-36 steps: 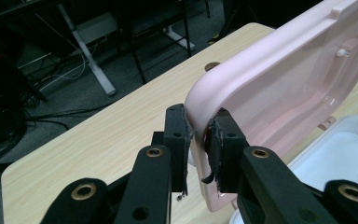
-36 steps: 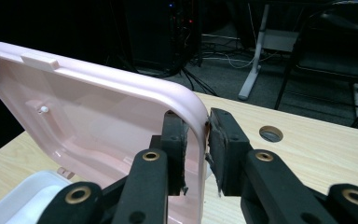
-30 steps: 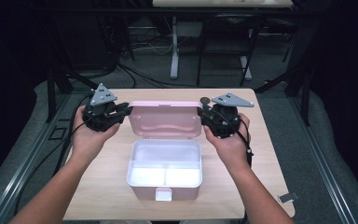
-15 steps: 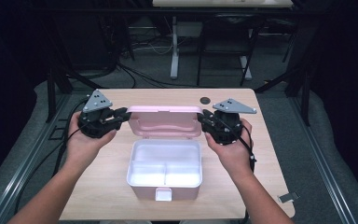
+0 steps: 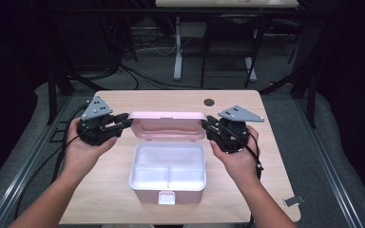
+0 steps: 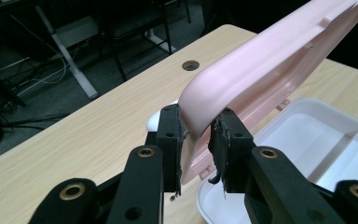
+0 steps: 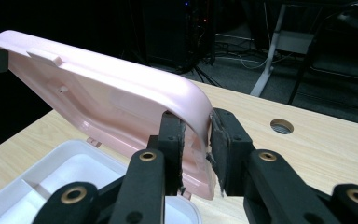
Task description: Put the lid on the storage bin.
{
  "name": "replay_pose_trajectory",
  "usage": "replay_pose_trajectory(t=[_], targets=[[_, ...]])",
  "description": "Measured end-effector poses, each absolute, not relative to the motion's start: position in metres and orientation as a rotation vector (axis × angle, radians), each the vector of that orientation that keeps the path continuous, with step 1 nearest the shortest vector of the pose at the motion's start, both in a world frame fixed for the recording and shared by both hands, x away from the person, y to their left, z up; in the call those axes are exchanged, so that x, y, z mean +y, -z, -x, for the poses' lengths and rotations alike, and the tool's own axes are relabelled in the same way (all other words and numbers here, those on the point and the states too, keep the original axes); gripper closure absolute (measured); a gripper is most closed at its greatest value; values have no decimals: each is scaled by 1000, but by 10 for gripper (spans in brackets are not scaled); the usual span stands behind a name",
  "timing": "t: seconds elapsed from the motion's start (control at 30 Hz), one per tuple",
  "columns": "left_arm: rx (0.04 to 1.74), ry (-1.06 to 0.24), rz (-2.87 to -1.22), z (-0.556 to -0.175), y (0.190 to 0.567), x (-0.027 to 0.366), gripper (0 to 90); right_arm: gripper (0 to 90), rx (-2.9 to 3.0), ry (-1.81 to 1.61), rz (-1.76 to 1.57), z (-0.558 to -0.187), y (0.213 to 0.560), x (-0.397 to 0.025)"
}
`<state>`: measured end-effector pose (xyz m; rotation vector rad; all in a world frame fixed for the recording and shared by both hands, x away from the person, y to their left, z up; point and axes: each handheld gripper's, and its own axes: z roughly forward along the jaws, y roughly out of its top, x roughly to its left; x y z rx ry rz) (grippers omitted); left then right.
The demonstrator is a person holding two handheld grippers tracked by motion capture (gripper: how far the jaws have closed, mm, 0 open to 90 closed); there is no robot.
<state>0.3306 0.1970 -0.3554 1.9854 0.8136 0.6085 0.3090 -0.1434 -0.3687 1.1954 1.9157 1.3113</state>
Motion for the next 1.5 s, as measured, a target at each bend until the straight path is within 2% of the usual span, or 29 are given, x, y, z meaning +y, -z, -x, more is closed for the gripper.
replay_pose_trajectory(t=[0.97, 1.5], targets=[[765, -558, -1989, -295, 373, 207, 712, 721, 1953, -1337, -1166, -278, 384, -148], [730, -504, -1991, -271, 395, 214, 713, 707, 2002, -1400, -1145, -254, 408, -156]])
